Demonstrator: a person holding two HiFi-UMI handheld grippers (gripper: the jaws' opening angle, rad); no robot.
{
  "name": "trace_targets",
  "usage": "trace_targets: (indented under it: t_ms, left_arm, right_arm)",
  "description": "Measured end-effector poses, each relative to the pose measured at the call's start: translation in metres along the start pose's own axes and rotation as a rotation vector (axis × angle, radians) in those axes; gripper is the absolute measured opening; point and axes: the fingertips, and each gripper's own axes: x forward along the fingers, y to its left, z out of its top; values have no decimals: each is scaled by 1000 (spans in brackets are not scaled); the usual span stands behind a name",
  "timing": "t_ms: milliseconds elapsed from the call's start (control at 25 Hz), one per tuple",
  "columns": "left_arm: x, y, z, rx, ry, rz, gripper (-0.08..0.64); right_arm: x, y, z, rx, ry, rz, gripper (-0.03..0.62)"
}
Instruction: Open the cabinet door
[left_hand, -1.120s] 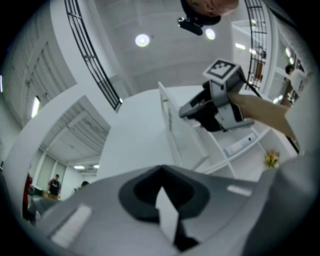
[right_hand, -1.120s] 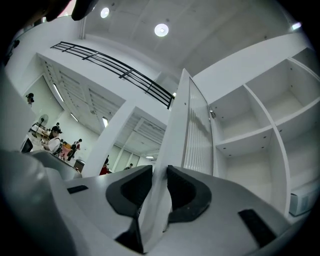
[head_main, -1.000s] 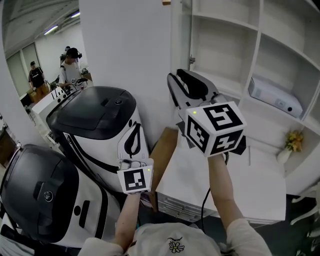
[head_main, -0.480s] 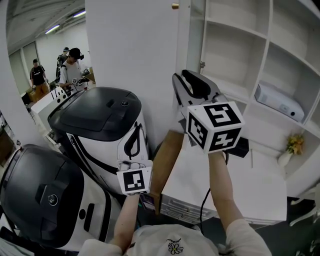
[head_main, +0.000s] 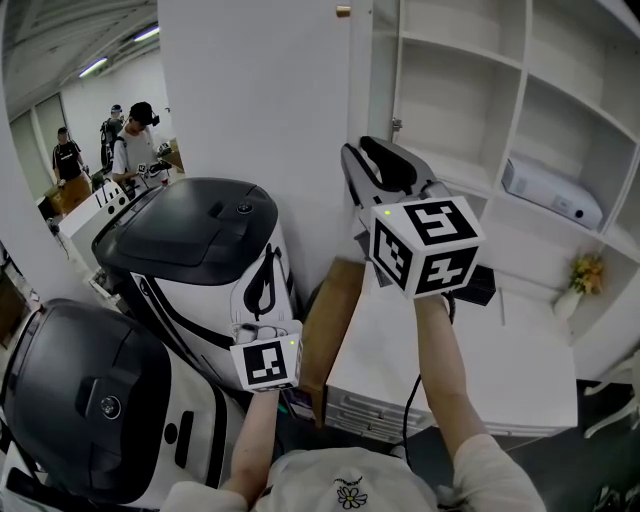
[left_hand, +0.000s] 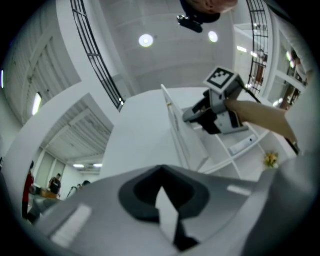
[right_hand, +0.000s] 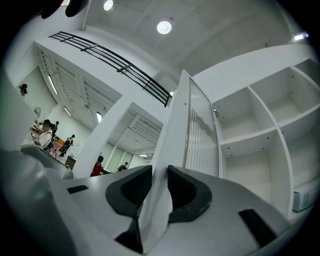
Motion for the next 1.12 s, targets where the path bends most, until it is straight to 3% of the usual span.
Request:
trace_targets:
  t_ms: [160, 240, 440, 640, 880, 1120]
  left_arm:
    - [-1, -10, 2, -7, 8, -35, 8]
    - [0, -18, 3, -35, 8, -53, 8]
    - [2, -39, 15, -71, -27, -88, 8]
    - [-2, -59, 34, -99, -38, -107, 8]
    - [-20, -91, 47, -142, -28, -153, 8]
    - [-38, -127, 38, -117, -8, -194, 8]
  right_arm:
    - [-5, -1, 1, -18, 7, 6, 98]
    - [-16, -3, 11, -31, -19, -7, 55]
    - [-55, -16, 46, -156, -102, -97, 30]
    - [-97, -34, 48, -208, -144, -189, -2]
    - [-157, -45, 2, -185, -143, -264, -2]
    - [-201, -39, -86, -163, 4, -292, -2]
